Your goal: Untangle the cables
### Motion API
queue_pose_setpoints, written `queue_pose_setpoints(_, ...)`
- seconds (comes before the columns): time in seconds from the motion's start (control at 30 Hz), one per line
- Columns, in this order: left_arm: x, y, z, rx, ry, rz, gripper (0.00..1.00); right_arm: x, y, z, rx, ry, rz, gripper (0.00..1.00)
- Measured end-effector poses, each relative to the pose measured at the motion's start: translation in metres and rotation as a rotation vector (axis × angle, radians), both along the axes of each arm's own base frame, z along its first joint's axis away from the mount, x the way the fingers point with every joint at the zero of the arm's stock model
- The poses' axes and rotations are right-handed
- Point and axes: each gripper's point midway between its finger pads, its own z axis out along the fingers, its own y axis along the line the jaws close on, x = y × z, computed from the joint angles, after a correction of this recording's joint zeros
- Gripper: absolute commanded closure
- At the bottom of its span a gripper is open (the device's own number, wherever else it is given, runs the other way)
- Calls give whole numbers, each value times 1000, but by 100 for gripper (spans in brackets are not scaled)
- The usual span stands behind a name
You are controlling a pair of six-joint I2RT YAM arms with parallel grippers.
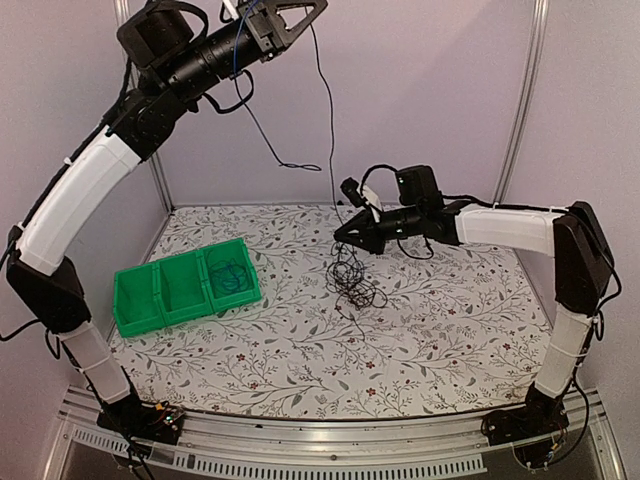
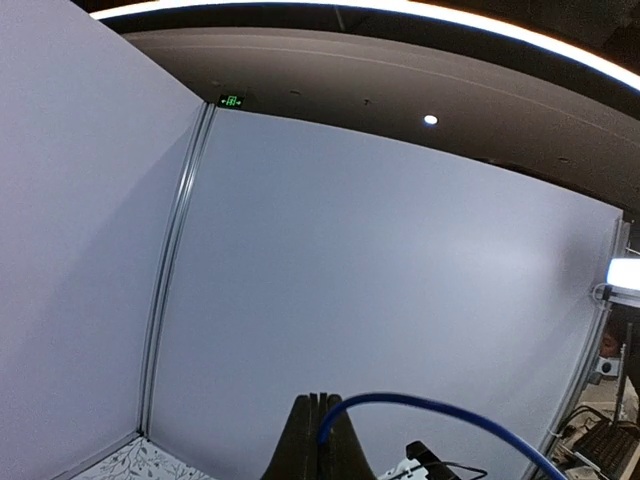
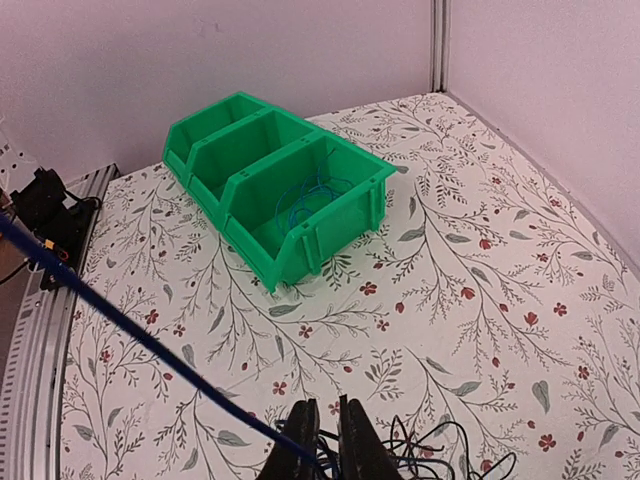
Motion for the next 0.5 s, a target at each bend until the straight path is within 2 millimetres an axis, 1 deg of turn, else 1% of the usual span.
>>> queue_pose_setpoints(0.1,-13,4,23,-45,-35,-6,100,-3,-2,-23,-17,59,-12,83)
queue_pose_setpoints(0.13,-17,6,29,-59,-44,-7,100,-3,-4,-32,-25,81,-20,83)
queue_pose_setpoints(0.23,-24,11,42,-93,-62,-1,100,-7,-15,-64,-61,151,-46,81)
queue_pose_setpoints(0.27,-25,12,44,-99,-64,1,100,-7,-20,-73,-72,172,-58,78)
queue_pose_setpoints(0.37,-24,13,46,-106,-67,13,100,1,-43,-101,-113,229,-121,63)
queue_pose_setpoints(0.43,-23,13,46,-107,-69,23,100,11,-61,-113,-136,255,-177,59)
queue_pose_setpoints(0.5,-22,14,46,-107,-72,29,100,21,-75,-117,-147,257,-222,57)
